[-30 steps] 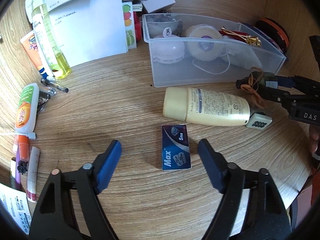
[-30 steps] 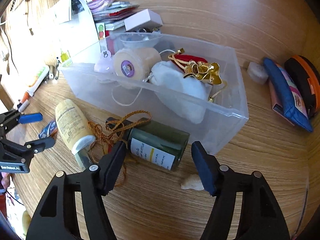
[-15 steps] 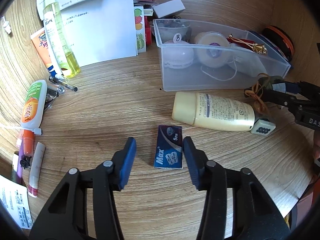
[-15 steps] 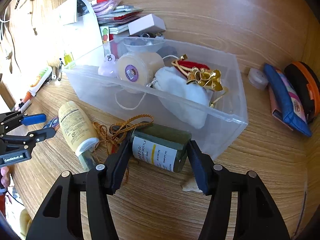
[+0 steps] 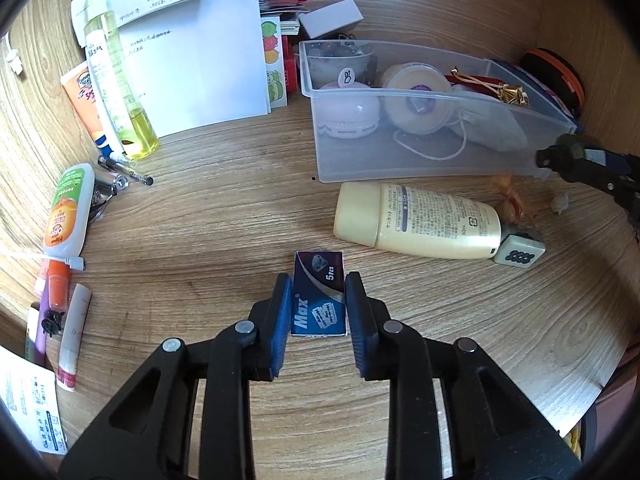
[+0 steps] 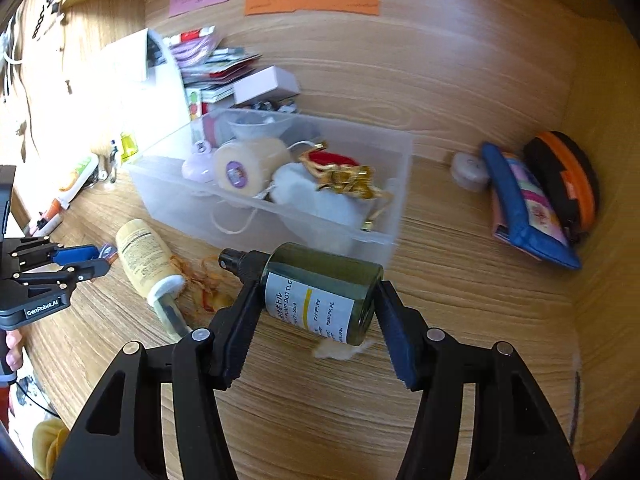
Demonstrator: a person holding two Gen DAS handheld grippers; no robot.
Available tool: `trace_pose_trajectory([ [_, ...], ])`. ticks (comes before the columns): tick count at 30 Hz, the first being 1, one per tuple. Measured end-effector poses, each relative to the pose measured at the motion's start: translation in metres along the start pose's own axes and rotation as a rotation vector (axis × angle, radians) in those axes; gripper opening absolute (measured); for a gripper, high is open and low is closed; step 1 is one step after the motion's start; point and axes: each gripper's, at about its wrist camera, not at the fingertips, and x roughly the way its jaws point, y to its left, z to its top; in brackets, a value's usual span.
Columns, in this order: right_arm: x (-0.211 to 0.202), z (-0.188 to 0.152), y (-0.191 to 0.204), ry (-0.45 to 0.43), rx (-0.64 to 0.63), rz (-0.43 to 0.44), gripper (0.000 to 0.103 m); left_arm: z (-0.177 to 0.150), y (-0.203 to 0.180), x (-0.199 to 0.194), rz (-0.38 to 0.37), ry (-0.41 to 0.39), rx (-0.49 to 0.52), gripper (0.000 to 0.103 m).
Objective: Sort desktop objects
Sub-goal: 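Grasp the blue 'Max' box with the left tool while the right tool grasps the dark green bottle, then carry the blue box with the left tool while the right tool carries the green bottle over the bin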
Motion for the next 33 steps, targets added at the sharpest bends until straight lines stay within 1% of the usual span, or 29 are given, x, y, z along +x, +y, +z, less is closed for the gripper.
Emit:
trace_pose_trajectory([
  [3,-0.009,-0.002,-0.010,-0.014,0.017,-0.019,0.055,-0.001,0.000,-0.005,-0.005,-0.013,-0.012,0.026],
  [8,-0.023,-0.005,-0.021,-0.037,0.035,-0.042,0.055,0.006,0.000,-0.026,-0.024,-0.068,-0.028,0.026],
  [14,-0.036,-0.002,-0.024,-0.074,0.049,-0.029,0.055,0.023,-0.002,-0.049,-0.031,-0.132,-0.057,0.026],
  [17,-0.043,0.001,-0.024,-0.102,0.056,-0.029,0.055,0.034,-0.002,-0.059,-0.068,-0.167,-0.088,0.026],
  [21,-0.050,0.007,-0.025,-0.127,0.065,-0.006,0.055,0.049,-0.008,-0.070,-0.085,-0.212,-0.081,0.026],
  [27,-0.054,0.020,-0.027,-0.161,0.059,0.006,0.055,0.070,-0.013,-0.074,-0.074,-0.236,-0.066,0.026],
  [30,-0.053,0.029,-0.027,-0.173,0.057,0.017,0.055,0.082,-0.013,-0.074,-0.089,-0.238,-0.062,0.026],
  [33,-0.047,0.038,-0.028,-0.174,0.046,0.027,0.055,0.096,-0.014,-0.072,-0.074,-0.243,-0.047,0.026],
])
